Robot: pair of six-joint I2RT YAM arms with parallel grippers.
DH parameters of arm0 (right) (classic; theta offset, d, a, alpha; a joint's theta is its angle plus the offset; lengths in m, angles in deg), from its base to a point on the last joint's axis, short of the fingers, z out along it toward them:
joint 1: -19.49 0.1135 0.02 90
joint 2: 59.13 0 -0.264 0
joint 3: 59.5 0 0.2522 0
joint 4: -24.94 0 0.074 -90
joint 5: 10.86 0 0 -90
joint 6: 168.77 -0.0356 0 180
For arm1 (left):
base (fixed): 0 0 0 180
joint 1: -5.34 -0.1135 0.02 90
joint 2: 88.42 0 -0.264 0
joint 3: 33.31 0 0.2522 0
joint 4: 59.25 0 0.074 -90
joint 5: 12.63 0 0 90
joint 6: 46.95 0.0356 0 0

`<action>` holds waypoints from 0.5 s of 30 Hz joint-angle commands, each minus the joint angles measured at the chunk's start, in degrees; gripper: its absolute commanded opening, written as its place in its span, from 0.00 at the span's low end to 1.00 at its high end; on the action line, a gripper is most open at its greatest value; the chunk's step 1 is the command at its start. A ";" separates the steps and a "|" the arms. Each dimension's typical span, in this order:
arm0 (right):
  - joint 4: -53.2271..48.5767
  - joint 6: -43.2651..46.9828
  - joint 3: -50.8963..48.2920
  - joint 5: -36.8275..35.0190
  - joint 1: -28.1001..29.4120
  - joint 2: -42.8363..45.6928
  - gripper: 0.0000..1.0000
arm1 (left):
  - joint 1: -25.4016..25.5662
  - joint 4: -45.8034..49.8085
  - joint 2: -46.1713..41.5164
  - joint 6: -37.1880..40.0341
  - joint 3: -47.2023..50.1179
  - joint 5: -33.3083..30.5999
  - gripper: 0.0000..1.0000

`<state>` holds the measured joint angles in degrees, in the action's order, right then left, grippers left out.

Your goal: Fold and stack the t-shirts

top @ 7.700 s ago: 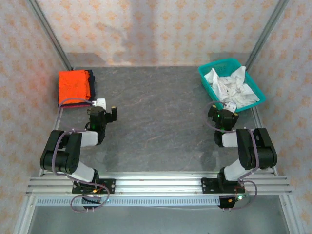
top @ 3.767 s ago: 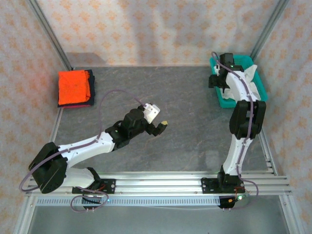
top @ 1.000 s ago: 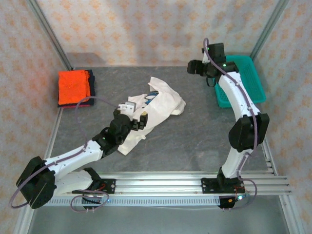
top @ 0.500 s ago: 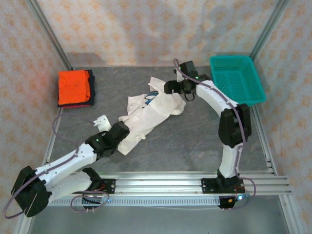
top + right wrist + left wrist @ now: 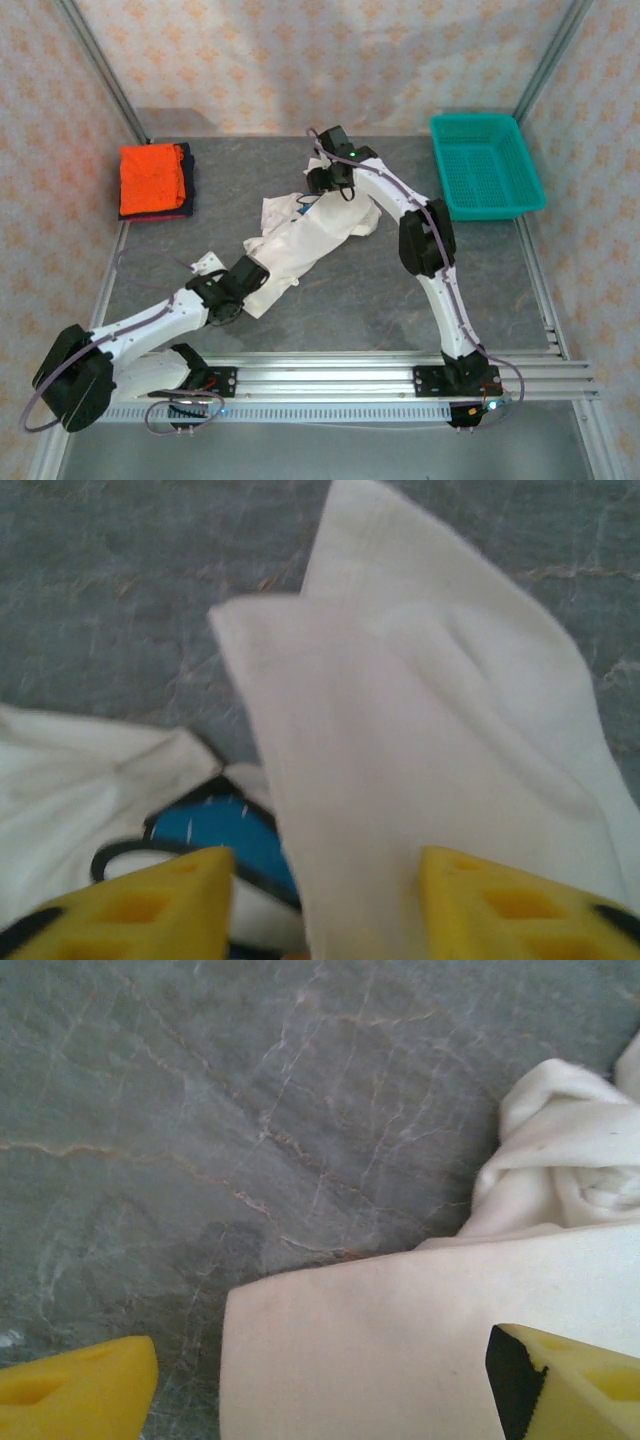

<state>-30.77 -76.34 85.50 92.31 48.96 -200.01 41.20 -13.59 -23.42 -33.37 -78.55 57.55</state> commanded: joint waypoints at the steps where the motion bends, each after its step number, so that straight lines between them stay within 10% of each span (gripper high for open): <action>1: -5.33 -0.68 5.82 -4.58 -0.47 -3.05 0.35 | -0.70 -1.70 3.06 -3.96 -2.42 2.54 0.85; 7: -4.87 -1.31 6.07 -6.10 -0.72 -3.17 0.10 | -0.92 -2.63 7.67 -5.84 -3.67 5.12 0.73; 15: -4.77 -3.18 5.44 -6.84 -1.66 -0.42 0.00 | -1.49 -2.00 9.54 -7.16 -4.29 4.42 0.18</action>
<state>-34.09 -78.15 89.39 87.92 48.04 -202.98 40.28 -16.74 -13.46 -38.86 -81.20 63.69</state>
